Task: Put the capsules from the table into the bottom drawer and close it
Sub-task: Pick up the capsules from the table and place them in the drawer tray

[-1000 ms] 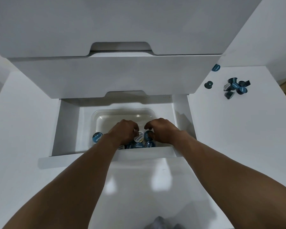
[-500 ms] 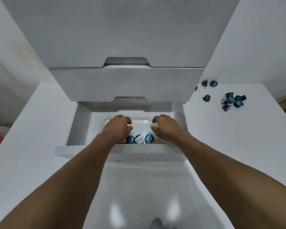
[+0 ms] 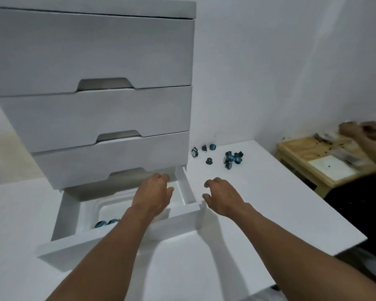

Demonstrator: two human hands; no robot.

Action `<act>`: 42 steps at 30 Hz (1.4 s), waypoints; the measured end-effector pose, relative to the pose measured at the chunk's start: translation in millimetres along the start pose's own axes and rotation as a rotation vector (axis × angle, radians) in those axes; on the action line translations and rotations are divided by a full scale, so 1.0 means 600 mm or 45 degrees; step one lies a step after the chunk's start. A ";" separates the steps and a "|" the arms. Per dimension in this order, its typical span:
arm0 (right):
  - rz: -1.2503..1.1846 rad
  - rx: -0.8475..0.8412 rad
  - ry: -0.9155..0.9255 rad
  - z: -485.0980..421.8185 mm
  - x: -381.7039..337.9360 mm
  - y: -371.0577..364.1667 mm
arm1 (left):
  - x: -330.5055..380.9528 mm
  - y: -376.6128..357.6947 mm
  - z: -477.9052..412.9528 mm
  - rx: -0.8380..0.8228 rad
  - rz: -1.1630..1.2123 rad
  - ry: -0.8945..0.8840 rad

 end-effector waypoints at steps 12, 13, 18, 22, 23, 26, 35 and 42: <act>-0.057 0.108 -0.162 0.037 0.213 0.077 | 0.209 -0.057 -0.086 -0.063 -0.003 -0.197; -0.056 0.109 -0.160 0.028 0.231 0.083 | 0.224 -0.065 -0.102 -0.061 -0.010 -0.200; -0.038 0.095 -0.115 -0.044 0.338 0.109 | 0.299 -0.110 -0.199 -0.032 -0.038 -0.154; -0.031 0.053 -0.087 -0.111 0.429 0.131 | 0.371 -0.161 -0.274 -0.029 -0.005 -0.058; -0.024 0.034 -0.078 -0.129 0.450 0.135 | 0.388 -0.175 -0.291 -0.028 0.003 -0.041; 0.012 -0.006 -0.038 -0.184 0.503 0.147 | 0.427 -0.214 -0.332 -0.045 0.012 0.002; -0.017 -0.145 0.028 -0.349 0.561 0.107 | 0.415 -0.312 -0.442 -0.093 0.122 0.213; -0.062 -0.244 0.022 -0.526 0.561 0.041 | 0.336 -0.424 -0.577 -0.112 0.208 0.314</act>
Point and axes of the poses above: each hand's wrist, its own z-axis away from the middle knuckle, its own y-axis out of the back of the hand, x = y × z, the point moved 1 cm from there along -z, towards the middle knuckle, and after that the axes turned 15 degrees about -y, right-handed, at the moved point
